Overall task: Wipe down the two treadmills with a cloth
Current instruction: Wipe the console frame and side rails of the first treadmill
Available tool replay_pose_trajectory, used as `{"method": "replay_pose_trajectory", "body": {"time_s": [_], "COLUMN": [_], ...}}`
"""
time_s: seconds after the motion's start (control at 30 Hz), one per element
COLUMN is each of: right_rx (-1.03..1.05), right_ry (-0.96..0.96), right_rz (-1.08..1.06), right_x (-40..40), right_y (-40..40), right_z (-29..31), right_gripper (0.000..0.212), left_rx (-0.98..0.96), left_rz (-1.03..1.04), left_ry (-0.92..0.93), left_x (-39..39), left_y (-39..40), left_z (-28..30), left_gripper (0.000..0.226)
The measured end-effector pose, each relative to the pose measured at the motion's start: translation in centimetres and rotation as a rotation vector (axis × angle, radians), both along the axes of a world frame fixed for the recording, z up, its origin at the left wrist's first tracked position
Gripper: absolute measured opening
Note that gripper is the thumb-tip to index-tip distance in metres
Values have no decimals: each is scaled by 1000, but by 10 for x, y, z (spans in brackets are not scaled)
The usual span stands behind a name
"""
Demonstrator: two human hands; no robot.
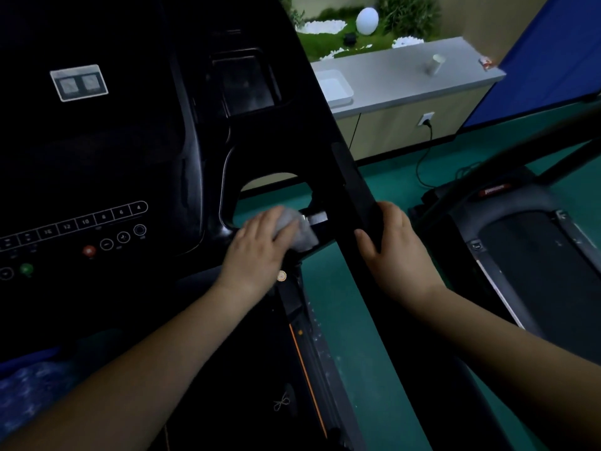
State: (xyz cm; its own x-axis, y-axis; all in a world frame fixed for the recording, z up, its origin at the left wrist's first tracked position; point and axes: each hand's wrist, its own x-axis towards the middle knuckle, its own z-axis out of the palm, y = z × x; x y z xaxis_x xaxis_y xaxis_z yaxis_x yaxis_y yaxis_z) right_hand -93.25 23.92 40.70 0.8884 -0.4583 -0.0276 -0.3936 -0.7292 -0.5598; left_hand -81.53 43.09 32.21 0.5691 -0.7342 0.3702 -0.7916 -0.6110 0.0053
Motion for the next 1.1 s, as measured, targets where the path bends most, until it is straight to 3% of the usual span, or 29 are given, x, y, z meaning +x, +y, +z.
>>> {"method": "replay_pose_trajectory", "body": {"time_s": [0.13, 0.23, 0.33, 0.43, 0.5, 0.53, 0.6, 0.67, 0.73, 0.87, 1.0, 1.07, 1.1], "right_rx": [15, 16, 15, 9, 4, -1, -13, -20, -27, -34, -27, -29, -30], "right_ry": [8, 11, 0, 3, 15, 21, 27, 30, 34, 38, 32, 34, 35], "right_rz": [-5, -8, -18, -20, -20, -21, -22, -24, -25, -27, -30, -34, -35], "right_x": [0, 1, 1, 2, 1, 1, 0, 1, 2, 2, 3, 3, 2], "right_y": [1, 1, 1, 0, 1, 1, 2, 2, 1, 1, 1, 1, 1], "right_z": [0, 0, -1, -1, -1, 0, -1, -1, -1, -2, -2, -2, -1], "right_gripper": [51, 49, 49, 50, 50, 51, 51, 52, 52, 51, 50, 50, 50], "left_rx": [52, 47, 15, -293, -509, -514, -262, -40, -1, -68, -68, -141, -285], "left_rz": [90, 94, 37, 45, 162, 234, 312, 262, 205, 135, -241, -300, -233], "left_ry": [145, 277, 393, 587, 581, 552, 513, 521, 539, 456, 365, 459, 526], "left_x": [2, 7, 5, 8, 10, 11, 15, 22, 28, 16, 0, -5, -7], "left_y": [19, -21, -63, -65, -50, -43, -44, -61, -80, -77, -50, -43, -42], "left_z": [2, 14, 27, 36, 38, 39, 37, 40, 44, 41, 32, 30, 31], "left_gripper": [46, 50, 38, 35, 37, 35, 31, 32, 31, 23, 18, 19, 22]}}
